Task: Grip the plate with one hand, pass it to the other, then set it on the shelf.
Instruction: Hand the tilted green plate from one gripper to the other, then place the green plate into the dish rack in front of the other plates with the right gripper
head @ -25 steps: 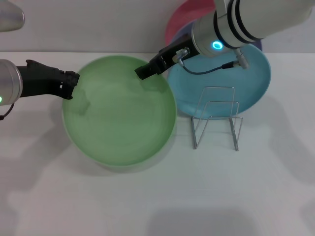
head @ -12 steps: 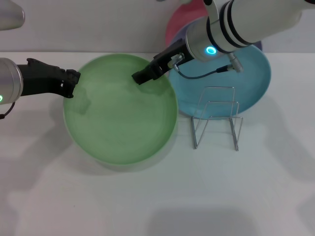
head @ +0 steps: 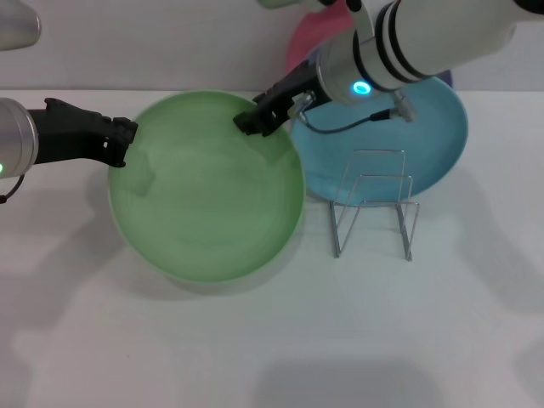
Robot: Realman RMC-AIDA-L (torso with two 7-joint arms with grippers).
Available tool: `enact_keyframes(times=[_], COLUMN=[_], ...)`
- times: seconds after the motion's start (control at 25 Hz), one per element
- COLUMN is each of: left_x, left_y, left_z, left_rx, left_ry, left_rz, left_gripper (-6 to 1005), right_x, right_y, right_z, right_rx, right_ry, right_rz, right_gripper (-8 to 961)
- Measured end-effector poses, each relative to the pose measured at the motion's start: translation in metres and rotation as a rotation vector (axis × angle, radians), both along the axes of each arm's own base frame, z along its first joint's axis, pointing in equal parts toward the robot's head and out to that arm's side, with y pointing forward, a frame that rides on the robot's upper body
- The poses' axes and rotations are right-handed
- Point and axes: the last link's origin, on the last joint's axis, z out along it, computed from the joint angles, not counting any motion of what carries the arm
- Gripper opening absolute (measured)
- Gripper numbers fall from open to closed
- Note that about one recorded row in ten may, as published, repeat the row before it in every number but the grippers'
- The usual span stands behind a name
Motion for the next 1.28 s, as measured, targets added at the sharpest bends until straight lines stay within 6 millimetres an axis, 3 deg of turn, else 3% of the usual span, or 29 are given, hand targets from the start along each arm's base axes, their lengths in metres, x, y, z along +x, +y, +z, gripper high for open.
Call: enact_keyframes(times=[0.48, 0.68, 1.0, 1.28], left_x=[0.002, 0.001, 0.009, 0.014], left_y=[-0.001, -0.003, -0.006, -0.002], left_z=[0.0, -0.001, 0.009, 0.04], left_rx=[-0.009, -0.014, 0.034, 0.372], left_ry=[-0.029, -0.033, -0.002, 0.004], left_rz=[0.0, 0.003, -0.071, -0.243], left_gripper=[30, 194, 358, 571], right_x=[-0.005, -0.007, -0.006, -0.007], right_y=[-0.007, -0.009, -0.011, -0.006], right_z=[-0.004, -0.006, -0.007, 0.013], right_rx=[-0.011, -0.018, -0.02, 0.04], right_ry=[0.0, 0.003, 0.007, 0.073], right_rz=[0.039, 0.047, 0.043, 0.025], right_gripper=[165, 103, 68, 46])
